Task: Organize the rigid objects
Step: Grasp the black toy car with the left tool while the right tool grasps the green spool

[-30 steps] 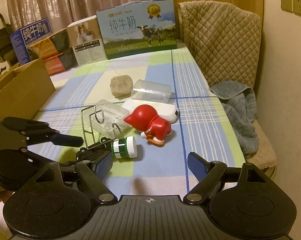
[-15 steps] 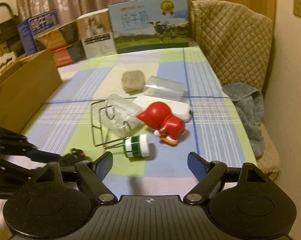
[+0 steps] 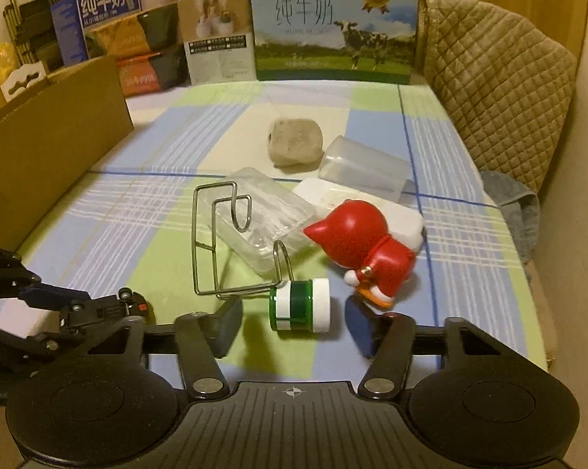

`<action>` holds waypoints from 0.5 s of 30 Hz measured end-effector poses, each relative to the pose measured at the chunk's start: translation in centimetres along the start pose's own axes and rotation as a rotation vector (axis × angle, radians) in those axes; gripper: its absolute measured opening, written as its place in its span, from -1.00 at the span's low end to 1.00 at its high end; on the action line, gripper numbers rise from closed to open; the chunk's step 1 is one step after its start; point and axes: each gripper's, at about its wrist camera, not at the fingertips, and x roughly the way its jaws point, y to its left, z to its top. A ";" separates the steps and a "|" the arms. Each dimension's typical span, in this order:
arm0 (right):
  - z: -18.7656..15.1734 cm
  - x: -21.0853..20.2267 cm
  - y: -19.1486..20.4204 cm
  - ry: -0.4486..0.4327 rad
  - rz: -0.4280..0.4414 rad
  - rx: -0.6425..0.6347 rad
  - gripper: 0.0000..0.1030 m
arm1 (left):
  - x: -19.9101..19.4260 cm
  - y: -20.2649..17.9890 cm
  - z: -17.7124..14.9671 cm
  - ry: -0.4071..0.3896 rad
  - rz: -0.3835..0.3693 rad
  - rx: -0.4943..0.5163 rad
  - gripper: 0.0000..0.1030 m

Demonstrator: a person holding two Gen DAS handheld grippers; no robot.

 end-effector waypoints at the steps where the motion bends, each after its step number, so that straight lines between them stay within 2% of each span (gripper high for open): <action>1: 0.1 0.3 0.0 0.004 -0.002 0.002 -0.10 | 0.0 0.0 0.1 -0.003 0.001 0.003 -0.31; 3: 0.2 0.8 -0.2 0.015 -0.008 0.011 -0.40 | 0.1 -0.1 0.1 -0.008 0.005 0.014 -0.24; 6: 0.3 0.7 -0.5 0.027 -0.017 0.048 -0.44 | 0.2 -0.1 0.2 -0.014 -0.010 0.022 -0.10; 15: -1.1 -1.7 -0.7 0.065 -0.023 0.114 -0.44 | 0.7 -1.2 0.6 -0.041 -0.029 0.112 -0.11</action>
